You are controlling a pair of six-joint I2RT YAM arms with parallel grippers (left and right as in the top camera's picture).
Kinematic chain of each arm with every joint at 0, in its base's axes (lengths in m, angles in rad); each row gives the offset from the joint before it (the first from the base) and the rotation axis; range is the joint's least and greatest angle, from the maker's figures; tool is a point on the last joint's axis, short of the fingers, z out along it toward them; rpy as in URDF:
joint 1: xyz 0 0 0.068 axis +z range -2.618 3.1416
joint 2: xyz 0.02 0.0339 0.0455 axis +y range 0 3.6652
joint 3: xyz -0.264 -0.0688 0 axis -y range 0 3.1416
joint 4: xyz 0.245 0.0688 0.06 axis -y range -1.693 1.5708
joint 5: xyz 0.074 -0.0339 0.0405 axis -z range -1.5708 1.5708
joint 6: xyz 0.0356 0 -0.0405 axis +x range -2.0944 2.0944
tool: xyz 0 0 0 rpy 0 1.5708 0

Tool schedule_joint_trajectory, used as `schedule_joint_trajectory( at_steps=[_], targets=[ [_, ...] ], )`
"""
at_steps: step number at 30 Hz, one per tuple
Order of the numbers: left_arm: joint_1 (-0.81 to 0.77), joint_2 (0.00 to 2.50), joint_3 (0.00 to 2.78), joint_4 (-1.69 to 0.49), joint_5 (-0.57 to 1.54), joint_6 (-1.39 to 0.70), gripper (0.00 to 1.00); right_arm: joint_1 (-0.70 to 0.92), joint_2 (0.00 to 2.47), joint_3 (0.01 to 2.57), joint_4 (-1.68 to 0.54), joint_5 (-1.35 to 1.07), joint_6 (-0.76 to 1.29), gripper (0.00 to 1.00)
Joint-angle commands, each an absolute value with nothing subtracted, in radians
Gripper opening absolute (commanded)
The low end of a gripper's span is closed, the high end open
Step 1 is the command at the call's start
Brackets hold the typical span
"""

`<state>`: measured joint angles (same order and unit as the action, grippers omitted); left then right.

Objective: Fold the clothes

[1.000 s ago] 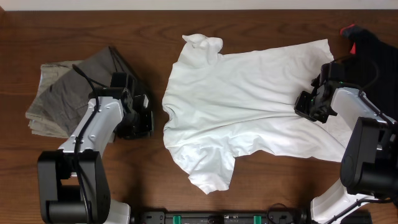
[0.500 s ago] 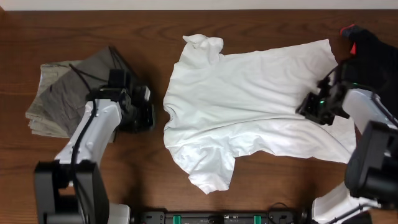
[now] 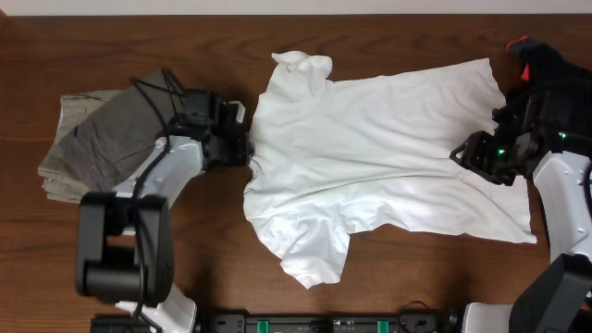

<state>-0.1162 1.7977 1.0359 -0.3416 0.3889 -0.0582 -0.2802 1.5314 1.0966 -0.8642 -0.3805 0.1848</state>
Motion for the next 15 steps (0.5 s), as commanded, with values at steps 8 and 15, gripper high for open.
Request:
schedule_joint_trajectory(
  at_steps=[8, 15],
  targets=[
    [-0.121, 1.871, 1.049, -0.148, 0.273, -0.134, 0.06, -0.28, 1.534, 1.098, -0.869, -0.363, 0.162, 0.42],
    [-0.058, 1.87, 1.184, -0.138, 0.238, -0.189, 0.06, -0.28, 1.534, 1.097, -0.873, -0.312, 0.163, 0.44]
  ],
)
